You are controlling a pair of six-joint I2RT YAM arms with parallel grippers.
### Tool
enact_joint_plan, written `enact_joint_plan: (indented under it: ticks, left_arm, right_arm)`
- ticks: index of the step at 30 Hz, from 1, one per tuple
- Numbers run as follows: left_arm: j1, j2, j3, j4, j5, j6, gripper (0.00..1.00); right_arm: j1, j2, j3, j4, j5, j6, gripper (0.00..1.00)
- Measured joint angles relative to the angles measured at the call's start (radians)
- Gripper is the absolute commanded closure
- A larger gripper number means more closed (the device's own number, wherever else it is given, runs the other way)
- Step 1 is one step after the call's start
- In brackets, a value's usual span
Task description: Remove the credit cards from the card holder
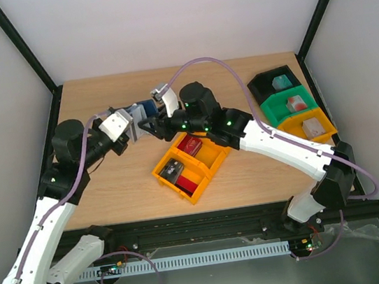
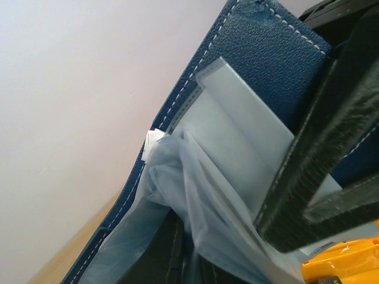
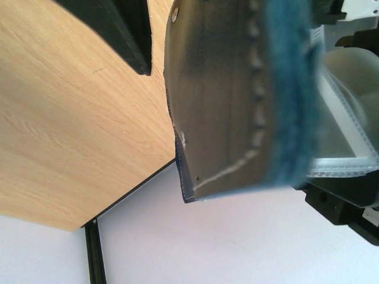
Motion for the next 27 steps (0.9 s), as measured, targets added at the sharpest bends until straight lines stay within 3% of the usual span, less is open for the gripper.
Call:
enact_joint_plan:
  ticks: [6, 10, 11, 14, 16, 27]
  left_arm:
    - [0.002, -0.008, -0.010, 0.013, 0.008, -0.033, 0.98]
    - [0.002, -0.011, -0.013, 0.031, 0.029, -0.066, 0.98]
    - [0.002, -0.012, -0.014, 0.038, 0.035, -0.078, 0.93]
    - [0.002, -0.013, -0.021, 0.062, 0.060, -0.134, 0.65]
    - [0.002, -0.016, -0.024, 0.079, 0.074, -0.164, 0.51]
    - [0.056, -0.040, -0.042, 0.141, 0.116, -0.400, 0.02]
  right_arm:
    - [-0.017, -0.008, 0.000, -0.009, 0.002, 0.014, 0.97]
    - [-0.047, -0.016, -0.002, -0.014, -0.037, 0.031, 0.99]
    - [-0.053, -0.019, -0.003, -0.014, -0.051, 0.035, 0.98]
    - [-0.077, -0.031, -0.015, -0.009, -0.103, 0.053, 0.98]
    - [-0.105, -0.041, -0.037, 0.002, -0.134, 0.076, 0.98]
    - [-0.206, -0.071, -0.084, 0.008, -0.219, 0.154, 0.98]
